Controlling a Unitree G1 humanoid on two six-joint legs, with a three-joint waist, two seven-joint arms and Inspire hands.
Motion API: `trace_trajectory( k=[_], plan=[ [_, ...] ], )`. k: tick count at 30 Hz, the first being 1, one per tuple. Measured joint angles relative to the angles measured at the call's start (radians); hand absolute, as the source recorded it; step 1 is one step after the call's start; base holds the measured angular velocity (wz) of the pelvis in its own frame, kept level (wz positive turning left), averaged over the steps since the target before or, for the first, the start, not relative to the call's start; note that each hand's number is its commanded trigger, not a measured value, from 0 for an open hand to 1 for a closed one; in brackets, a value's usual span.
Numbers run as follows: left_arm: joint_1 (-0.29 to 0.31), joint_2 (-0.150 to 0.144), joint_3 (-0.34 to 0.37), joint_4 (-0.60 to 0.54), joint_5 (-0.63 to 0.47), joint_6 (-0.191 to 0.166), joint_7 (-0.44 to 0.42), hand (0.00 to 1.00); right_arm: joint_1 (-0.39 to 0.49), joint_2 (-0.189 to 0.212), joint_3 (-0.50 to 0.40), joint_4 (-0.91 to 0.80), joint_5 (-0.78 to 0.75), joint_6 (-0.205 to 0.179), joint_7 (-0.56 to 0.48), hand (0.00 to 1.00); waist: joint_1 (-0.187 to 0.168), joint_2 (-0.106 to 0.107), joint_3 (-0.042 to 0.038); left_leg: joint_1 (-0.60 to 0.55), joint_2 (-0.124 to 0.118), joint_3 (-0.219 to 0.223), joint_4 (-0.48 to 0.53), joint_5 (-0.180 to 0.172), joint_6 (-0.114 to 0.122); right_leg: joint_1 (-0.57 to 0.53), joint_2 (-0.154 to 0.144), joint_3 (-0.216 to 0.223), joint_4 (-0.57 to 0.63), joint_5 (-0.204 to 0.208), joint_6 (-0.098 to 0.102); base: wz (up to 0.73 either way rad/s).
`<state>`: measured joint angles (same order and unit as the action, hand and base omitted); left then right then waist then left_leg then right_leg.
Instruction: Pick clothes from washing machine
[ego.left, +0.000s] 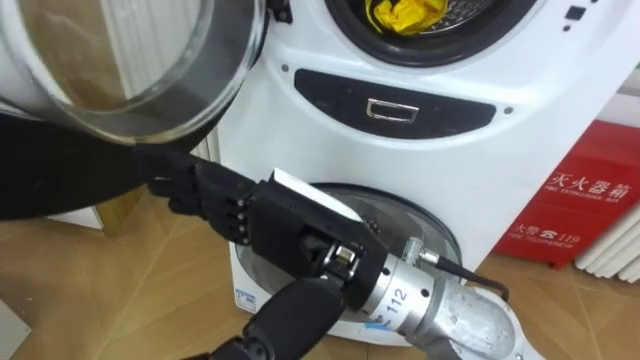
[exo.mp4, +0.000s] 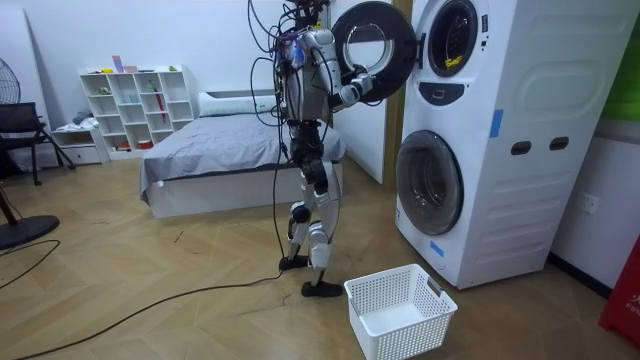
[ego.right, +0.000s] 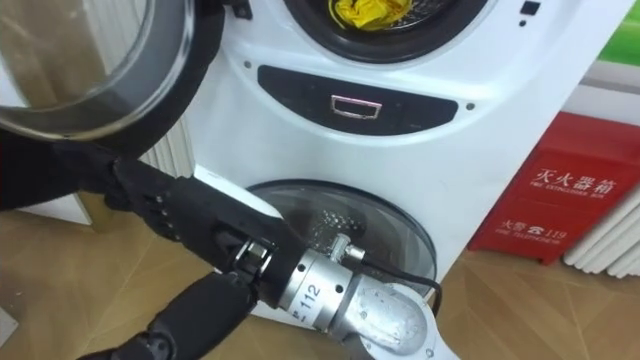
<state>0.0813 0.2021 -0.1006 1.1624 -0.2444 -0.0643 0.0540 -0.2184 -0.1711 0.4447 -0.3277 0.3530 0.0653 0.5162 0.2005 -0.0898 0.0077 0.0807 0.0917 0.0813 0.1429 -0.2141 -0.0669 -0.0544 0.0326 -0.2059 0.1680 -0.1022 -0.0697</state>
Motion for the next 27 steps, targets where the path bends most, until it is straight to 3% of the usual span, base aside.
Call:
trace_trajectory(
  k=[6, 10, 14, 16, 21, 27],
  plan=[
    [-0.004, 0.0, -0.002, -0.001, 0.001, 0.007, -0.001, 0.0, 0.0, 0.001, 0.0, 0.0, -0.006, 0.0, -0.002, 0.0, -0.003, 0.002, 0.0014, -0.001, 0.0, 0.0, 0.0, 0.0, 0.0, 0.0, 0.0, 0.001, -0.001, -0.001, 0.001, 0.0],
    [0.0, -0.005, 0.0, -0.002, 0.001, 0.009, 0.002, 0.0, 0.008, 0.001, -0.002, 0.0, -0.052, 0.0, -0.017, 0.0, -0.011, 0.009, 0.0066, 0.004, 0.0, 0.003, 0.0, 0.0, 0.0, 0.004, 0.0, 0.001, -0.001, -0.001, 0.001, 0.0],
    [0.006, -0.012, 0.024, -0.002, 0.0, 0.016, 0.001, 0.0, 0.049, -0.029, -0.05, -0.005, -0.139, 0.0, -0.054, 0.0, -0.026, 0.016, 0.0089, 0.004, 0.0, 0.002, 0.0, 0.0, 0.0, 0.004, 0.0, 0.0, 0.001, -0.001, 0.001, 0.0],
    [0.013, -0.012, 0.044, -0.002, 0.002, 0.021, 0.002, 0.0, 0.075, -0.057, -0.092, -0.005, -0.204, 0.0, -0.089, 0.0, -0.038, 0.017, 0.0088, 0.002, 0.0, 0.003, 0.001, 0.0, 0.0, 0.003, 0.0, 0.001, 0.001, -0.001, 0.001, 0.0],
    [0.04, -0.013, 0.1, -0.002, 0.017, 0.034, 0.003, 0.0, 0.088, -0.081, -0.228, -0.006, -0.332, 0.0, -0.161, 0.0, -0.088, 0.009, 0.0027, 0.002, 0.0, 0.003, 0.003, 0.0, 0.0, 0.004, 0.0, 0.001, 0.002, 0.0, 0.0, 0.0],
    [0.068, -0.013, 0.137, -0.003, 0.021, 0.038, 0.005, 0.0, 0.051, -0.146, -0.405, -0.007, -0.334, 0.0, -0.303, 0.0, -0.115, 0.007, -0.0009, 0.017, 0.001, 0.027, 0.004, 0.0, 0.0, 0.013, 0.001, 0.008, 0.002, 0.0, 0.0, -0.06]
  ],
)
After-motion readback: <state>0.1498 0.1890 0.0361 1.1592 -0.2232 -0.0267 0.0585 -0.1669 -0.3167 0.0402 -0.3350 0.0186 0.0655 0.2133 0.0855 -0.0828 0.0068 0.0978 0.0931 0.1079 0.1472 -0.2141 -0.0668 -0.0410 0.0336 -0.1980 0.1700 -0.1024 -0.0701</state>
